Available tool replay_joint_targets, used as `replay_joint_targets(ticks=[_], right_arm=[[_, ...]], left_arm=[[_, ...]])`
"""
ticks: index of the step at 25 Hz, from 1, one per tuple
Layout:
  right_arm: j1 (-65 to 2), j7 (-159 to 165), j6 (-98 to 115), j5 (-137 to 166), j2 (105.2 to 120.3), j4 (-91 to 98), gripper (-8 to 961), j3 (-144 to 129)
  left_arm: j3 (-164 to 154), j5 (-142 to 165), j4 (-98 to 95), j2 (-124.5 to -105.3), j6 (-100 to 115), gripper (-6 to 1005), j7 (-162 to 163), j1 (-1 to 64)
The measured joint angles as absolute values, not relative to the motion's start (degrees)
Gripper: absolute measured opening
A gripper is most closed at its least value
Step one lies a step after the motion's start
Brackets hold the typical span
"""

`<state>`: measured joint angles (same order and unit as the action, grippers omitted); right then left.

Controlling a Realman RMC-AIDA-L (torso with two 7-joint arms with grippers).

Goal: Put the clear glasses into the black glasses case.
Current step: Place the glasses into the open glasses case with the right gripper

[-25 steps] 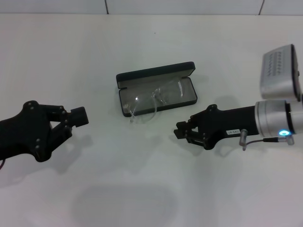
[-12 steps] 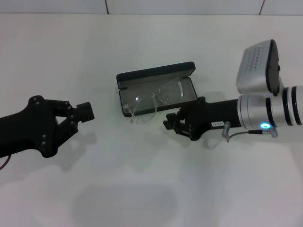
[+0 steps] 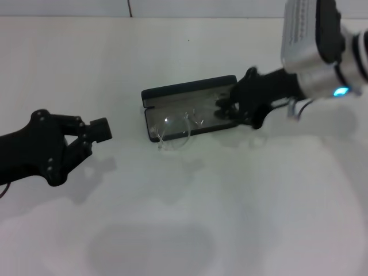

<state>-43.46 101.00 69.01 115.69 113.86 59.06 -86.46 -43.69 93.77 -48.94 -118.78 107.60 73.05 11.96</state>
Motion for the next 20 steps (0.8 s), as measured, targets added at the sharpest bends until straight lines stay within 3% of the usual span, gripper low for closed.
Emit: replay_joint_targets(ticks=[1,4,16,20], right_arm=[[-43.5,101.0,69.0,115.7,113.86,59.1,145,-86.5],[-47.6,103.4,78.1,126.0,115.71,63.0,144,-80.1],[-62.4,105.9,86.5,139.6,115.79,65.0,147,-85.9],[-62.4,106.7,85.2,140.3,116.13,65.7,150,-88.3]], left_arm=[[-43.7,93.7,-49.0,-118.79,107.6,46,73.0,12.0],[-43.0,93.5,-49.0,-118.75,107.6,45,73.1,11.8],[-42.2,93.7,-48.8,-118.49,107.6,45,73.3,9.8],[-42.2,93.9,-48.8,-118.41,107.6,45,73.4,9.7]])
